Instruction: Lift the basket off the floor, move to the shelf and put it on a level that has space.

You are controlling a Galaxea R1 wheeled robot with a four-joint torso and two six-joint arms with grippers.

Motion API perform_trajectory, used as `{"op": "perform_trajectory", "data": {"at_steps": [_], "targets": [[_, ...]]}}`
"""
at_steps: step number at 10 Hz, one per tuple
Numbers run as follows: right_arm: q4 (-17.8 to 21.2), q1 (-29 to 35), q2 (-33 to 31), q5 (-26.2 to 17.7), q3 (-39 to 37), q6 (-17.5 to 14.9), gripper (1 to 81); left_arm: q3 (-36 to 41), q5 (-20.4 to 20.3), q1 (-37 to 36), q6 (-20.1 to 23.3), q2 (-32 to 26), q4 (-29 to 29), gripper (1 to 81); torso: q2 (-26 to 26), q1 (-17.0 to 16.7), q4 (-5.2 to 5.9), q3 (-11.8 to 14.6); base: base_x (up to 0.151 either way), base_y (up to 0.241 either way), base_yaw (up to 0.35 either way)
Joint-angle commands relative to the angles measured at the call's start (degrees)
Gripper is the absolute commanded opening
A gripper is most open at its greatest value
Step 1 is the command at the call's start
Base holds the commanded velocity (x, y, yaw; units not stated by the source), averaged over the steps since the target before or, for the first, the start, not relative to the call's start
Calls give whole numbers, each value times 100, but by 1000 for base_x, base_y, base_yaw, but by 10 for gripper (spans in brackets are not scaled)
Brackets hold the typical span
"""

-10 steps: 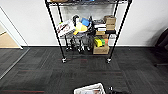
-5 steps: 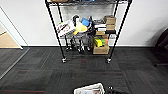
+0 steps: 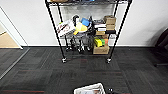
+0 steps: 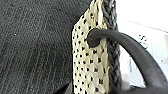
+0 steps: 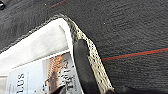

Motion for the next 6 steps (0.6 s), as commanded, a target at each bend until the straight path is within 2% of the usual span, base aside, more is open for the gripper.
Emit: {"op": "perform_trajectory", "data": {"at_steps": [1, 2, 4, 5, 6], "targets": [[98, 634, -19, -109, 75, 6, 811, 35, 264, -574, -3, 27, -34, 811, 0, 0, 0, 0, 0, 0, 0], [107, 616, -27, -38, 67, 6, 10, 44, 264, -574, 6, 36, -25, 10, 0, 0, 0, 0, 0, 0, 0], [150, 607, -27, -30, 49, 15, 10, 44, 264, -574, 6, 36, -34, 10, -2, 0, 0, 0, 0, 0, 0], [204, 607, -36, -30, 49, 15, 10, 44, 299, -574, -3, 45, -34, 811, -2, 0, 0, 0, 0, 0, 0], [221, 599, -36, -30, 58, 15, 10, 52, 334, -556, -3, 45, -34, 811, -2, 0, 0, 0, 0, 0, 0]]}}
